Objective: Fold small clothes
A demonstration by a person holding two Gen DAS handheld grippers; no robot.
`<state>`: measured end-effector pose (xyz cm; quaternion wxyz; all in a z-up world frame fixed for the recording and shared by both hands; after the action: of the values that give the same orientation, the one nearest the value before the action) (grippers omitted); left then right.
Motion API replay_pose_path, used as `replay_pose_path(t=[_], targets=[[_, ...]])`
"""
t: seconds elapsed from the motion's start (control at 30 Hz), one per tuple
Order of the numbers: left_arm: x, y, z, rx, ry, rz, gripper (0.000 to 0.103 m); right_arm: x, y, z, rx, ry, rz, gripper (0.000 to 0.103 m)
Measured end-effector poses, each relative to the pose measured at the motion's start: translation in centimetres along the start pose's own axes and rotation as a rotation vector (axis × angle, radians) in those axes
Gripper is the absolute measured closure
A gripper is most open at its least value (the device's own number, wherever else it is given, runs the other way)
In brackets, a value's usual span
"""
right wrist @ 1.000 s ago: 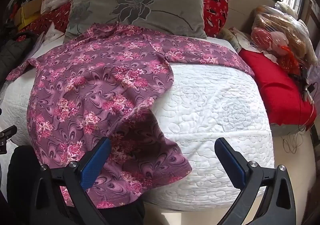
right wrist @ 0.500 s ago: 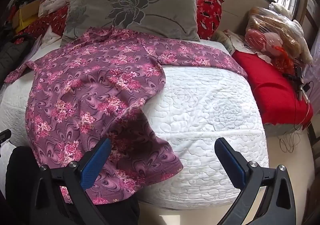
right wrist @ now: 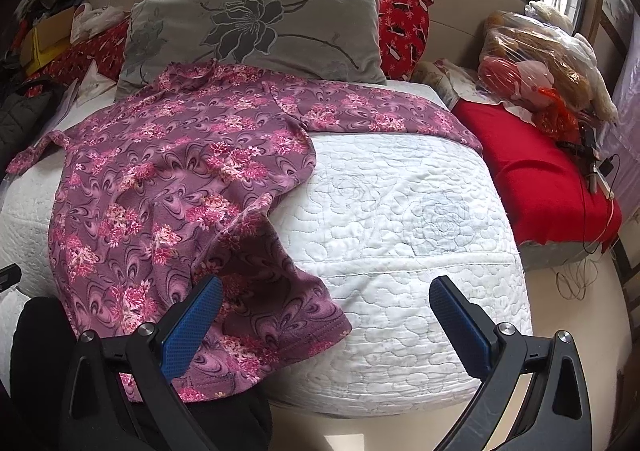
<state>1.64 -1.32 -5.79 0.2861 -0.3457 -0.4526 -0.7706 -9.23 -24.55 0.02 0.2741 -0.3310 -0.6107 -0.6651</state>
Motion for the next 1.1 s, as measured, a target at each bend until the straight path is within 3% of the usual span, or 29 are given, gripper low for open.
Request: replay_pose_path(t=[1.1], targets=[[-1.1, -0.4, -0.9, 0.009, -0.04, 0.044, 0.0, 0.0, 0.0, 1.0, 0.048, -0.005, -0.009, 0.001]])
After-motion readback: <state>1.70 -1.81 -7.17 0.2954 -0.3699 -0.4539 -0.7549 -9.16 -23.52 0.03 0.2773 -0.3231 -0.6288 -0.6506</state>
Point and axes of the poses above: each gripper's, at about its wrist camera, not at the fingertips, and x roughly against the way its jaws point, z to its left, y to its top, the point moved 9 cm from there along -x, roughly the way its jaws point, and after that the axes turned 13 degrees about y, right-handed, at the moved point
